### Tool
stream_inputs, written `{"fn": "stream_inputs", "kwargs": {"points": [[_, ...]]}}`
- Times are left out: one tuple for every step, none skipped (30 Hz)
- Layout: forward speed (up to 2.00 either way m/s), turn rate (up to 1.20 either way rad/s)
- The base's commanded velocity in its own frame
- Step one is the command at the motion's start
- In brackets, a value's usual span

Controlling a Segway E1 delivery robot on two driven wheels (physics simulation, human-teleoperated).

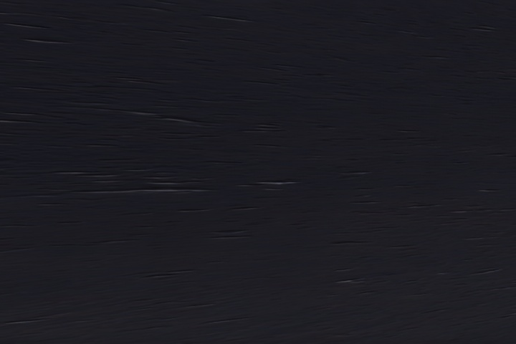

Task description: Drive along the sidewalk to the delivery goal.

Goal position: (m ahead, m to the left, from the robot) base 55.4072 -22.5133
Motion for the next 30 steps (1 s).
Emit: {"fn": "stream_inputs", "kwargs": {"points": [[0.00, 0.00], [0.00, 0.00], [0.00, 0.00], [0.00, 0.00], [0.00, 0.00], [0.00, 0.00], [0.00, 0.00], [0.00, 0.00], [0.00, 0.00], [0.00, 0.00], [0.00, 0.00], [0.00, 0.00], [0.00, 0.00], [0.00, 0.00], [0.00, 0.00], [0.00, 0.00], [0.00, 0.00], [0.00, 0.00], [0.00, 0.00], [0.00, 0.00], [0.00, 0.00], [0.00, 0.00], [0.00, 0.00], [0.00, 0.00], [0.00, 0.00], [0.00, 0.00], [0.00, 0.00], [0.00, 0.00], [0.00, 0.00], [0.00, 0.00]]}}
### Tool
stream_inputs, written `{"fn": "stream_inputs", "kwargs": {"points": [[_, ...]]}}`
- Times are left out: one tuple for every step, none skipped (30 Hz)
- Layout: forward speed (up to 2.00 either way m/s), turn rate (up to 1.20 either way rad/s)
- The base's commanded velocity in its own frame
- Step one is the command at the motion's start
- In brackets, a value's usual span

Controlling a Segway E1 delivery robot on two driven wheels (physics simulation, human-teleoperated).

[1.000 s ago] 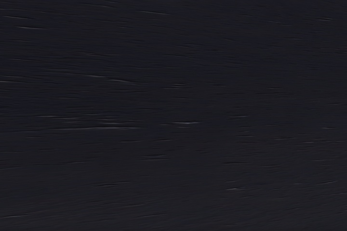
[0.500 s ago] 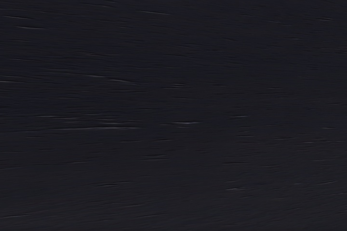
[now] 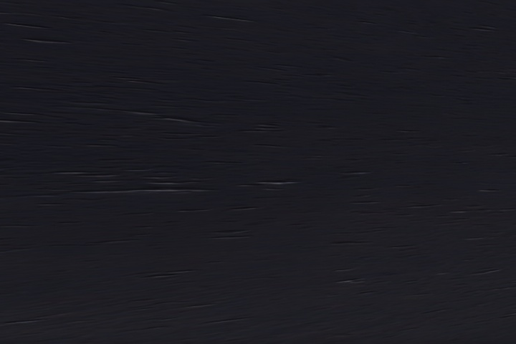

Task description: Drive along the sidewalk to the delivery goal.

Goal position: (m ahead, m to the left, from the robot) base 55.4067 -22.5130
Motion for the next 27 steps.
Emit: {"fn": "stream_inputs", "kwargs": {"points": [[0.00, -0.40], [0.00, -0.93], [0.00, -1.20], [0.00, -1.20], [0.00, -1.20], [0.00, -1.20], [0.00, -1.20], [0.00, -1.20], [0.00, -1.20], [0.00, -1.20], [0.00, -1.20], [0.00, -1.20], [0.00, -1.20], [0.00, -1.20], [0.00, -1.20], [0.00, -1.20], [0.00, -1.20], [0.00, -1.20], [0.00, -1.20], [0.00, -1.20], [0.00, -1.20], [0.00, -1.20], [0.00, -1.20], [0.00, -1.20], [0.00, -1.20], [0.00, -1.20], [0.00, -1.20]]}}
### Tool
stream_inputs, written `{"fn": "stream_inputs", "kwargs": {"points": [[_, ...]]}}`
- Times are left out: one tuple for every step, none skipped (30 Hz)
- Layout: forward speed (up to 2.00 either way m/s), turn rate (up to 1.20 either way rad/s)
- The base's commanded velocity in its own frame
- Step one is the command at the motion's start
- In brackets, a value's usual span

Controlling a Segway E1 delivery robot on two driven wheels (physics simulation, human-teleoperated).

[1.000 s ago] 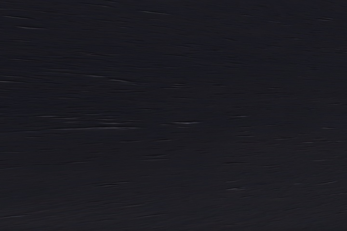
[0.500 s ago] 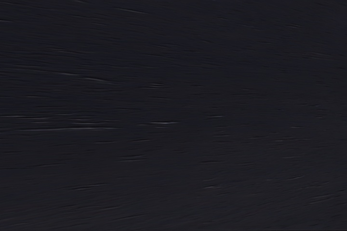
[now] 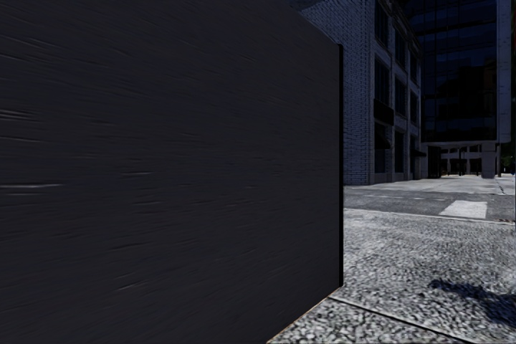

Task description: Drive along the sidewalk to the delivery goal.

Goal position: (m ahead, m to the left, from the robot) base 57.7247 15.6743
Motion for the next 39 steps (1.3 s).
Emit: {"fn": "stream_inputs", "kwargs": {"points": [[0.00, -1.20], [0.00, -1.20], [0.00, -1.20], [0.00, -1.20], [0.00, -1.20], [0.00, -1.20], [0.00, -1.20], [0.00, -1.20], [0.00, -1.20], [0.00, -1.20], [0.00, -1.20], [0.00, -1.11], [0.00, 0.00], [0.00, 0.00], [0.00, 0.00], [0.00, 0.00], [0.00, 0.00], [0.00, 0.00], [0.00, 0.00], [0.00, 0.00], [0.00, 0.00], [0.00, 0.00], [0.00, 0.00], [0.00, 0.00], [0.00, 0.00], [0.00, -0.25], [0.00, -0.52], [0.00, -0.52], [0.00, -1.01], [0.00, -1.20], [0.00, -1.20], [0.00, -1.20], [0.00, -1.20], [0.00, -1.20], [0.00, -1.20], [0.00, -1.20], [0.00, -1.19], [0.00, -0.03], [0.00, 0.00]]}}
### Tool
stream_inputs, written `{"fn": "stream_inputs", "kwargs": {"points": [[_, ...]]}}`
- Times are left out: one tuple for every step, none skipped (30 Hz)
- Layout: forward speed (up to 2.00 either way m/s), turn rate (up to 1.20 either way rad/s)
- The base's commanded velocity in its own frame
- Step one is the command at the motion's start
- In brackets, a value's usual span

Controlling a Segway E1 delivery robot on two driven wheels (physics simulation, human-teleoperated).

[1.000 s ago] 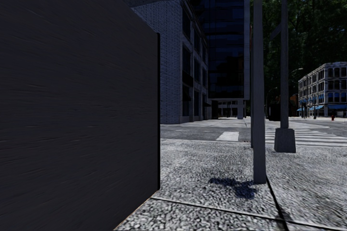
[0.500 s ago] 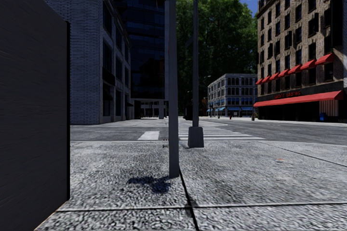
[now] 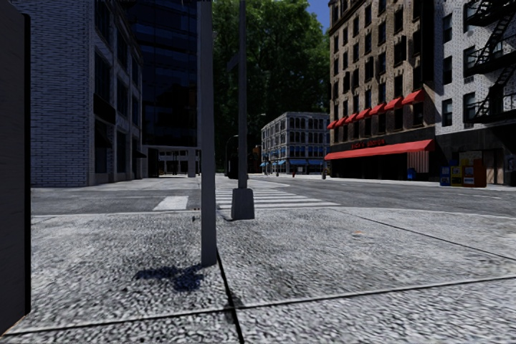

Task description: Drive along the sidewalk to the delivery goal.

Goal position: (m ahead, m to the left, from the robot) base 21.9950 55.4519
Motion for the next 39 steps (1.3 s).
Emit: {"fn": "stream_inputs", "kwargs": {"points": [[0.00, 0.00], [0.00, 0.00], [0.00, 0.00], [0.00, 0.00], [0.00, 0.00], [0.00, 0.00], [0.00, 0.00], [0.06, 0.00], [0.38, 0.00], [0.67, 0.00], [0.67, 0.00], [0.90, 0.00], [1.12, 0.00], [1.20, 0.00], [1.38, 0.00], [1.54, 0.00], [1.54, 0.00], [1.62, 0.00], [1.64, 0.00], [1.65, 0.00], [1.65, 0.00], [1.65, 0.00], [1.65, 0.00], [1.65, 0.00], [1.65, 0.00], [1.65, 0.00], [1.65, 0.00], [1.65, 0.00], [1.66, 0.00], [1.66, 0.00], [1.66, 0.00], [1.66, -0.65], [1.66, -0.65], [1.66, -0.90], [1.66, -1.20], [1.66, -1.20], [1.66, -1.20], [1.66, -1.20], [1.66, -1.20]]}}
